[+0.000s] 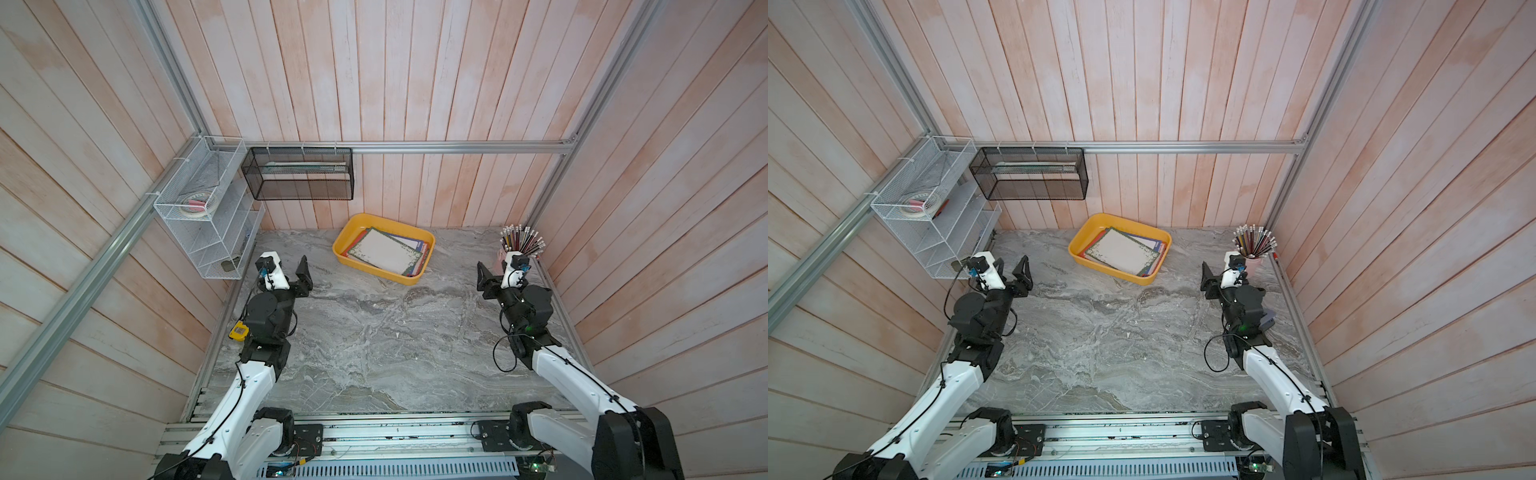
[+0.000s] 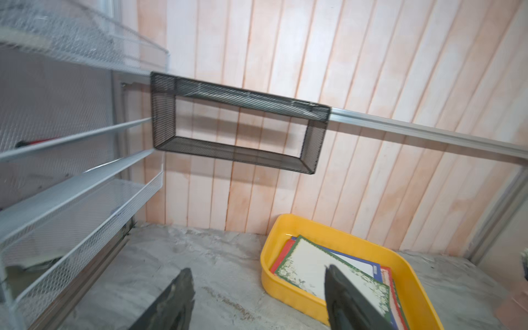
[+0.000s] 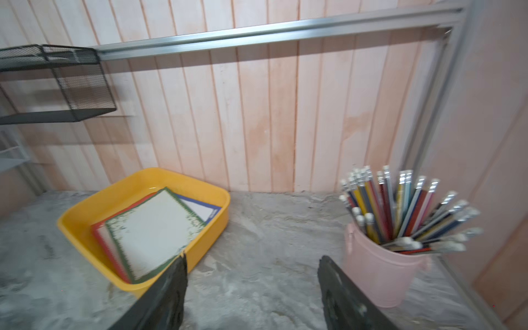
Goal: Take out the stationery paper from the storage box
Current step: Move the storage box to the center of the board.
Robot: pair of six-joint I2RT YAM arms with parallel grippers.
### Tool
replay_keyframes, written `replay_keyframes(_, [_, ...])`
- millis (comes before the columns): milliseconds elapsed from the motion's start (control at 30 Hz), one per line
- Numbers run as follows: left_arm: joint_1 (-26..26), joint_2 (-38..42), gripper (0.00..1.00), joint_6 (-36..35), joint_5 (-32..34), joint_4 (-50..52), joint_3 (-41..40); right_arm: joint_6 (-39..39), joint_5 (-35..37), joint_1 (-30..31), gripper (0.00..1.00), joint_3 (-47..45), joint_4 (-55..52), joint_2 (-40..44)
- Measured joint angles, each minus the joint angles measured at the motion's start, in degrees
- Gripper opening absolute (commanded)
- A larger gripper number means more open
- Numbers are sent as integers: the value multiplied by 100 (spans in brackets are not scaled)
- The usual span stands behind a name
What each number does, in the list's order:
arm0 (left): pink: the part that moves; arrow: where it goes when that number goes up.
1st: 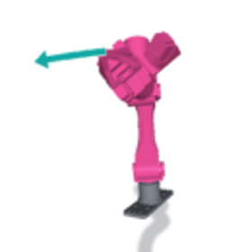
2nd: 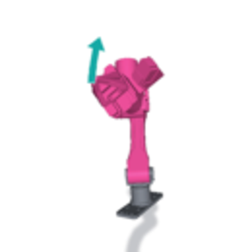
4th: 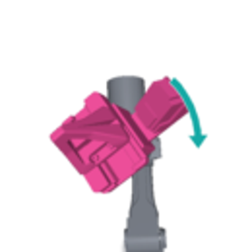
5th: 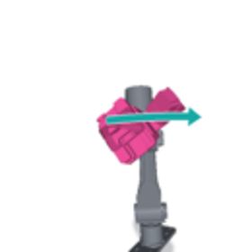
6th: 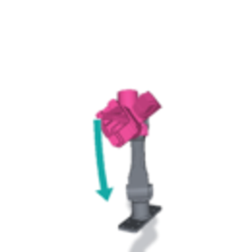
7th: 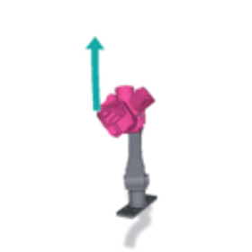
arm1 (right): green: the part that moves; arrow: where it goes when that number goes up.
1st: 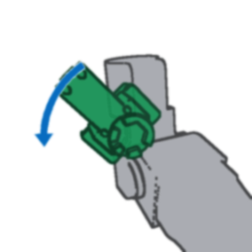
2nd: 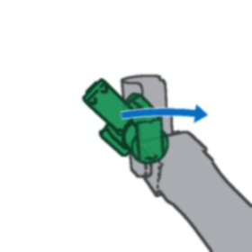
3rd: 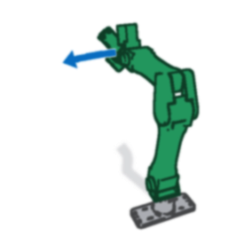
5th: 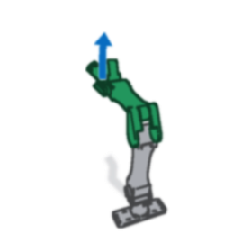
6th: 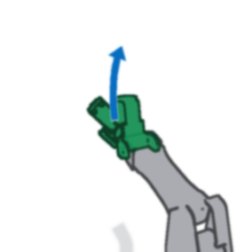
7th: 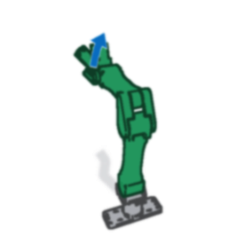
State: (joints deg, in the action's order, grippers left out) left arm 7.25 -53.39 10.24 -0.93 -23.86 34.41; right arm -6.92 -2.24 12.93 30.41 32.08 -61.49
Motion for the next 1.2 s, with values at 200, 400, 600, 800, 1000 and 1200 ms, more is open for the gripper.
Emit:
replay_keyframes(200, [557, -822, 47, 138, -876, 1812, 1565, -577, -221, 1147, 38, 498, -1272, -280])
replay_keyframes(400, [605, -2116, 10, 118, -994, 2741, 2542, -1687, -553, 1471, 21, 525, -1279, -944])
replay_keyframes(600, [605, -3375, 0, -219, -901, 2981, 3342, -2317, -505, 1985, 20, 522, -831, -1657])
replay_keyframes(800, [605, -4131, 0, -656, -728, 2699, 3742, -2599, -487, 2000, 21, 796, -745, -2347])
replay_keyframes(1000, [605, -4900, 0, -1106, -592, 2293, 4273, -2739, -402, 2000, 22, 1005, -599, -2621])
replay_keyframes(1200, [601, -5759, 0, -1458, -636, 2190, 5056, -2787, -297, 2000, 22, 1093, -481, -2999])
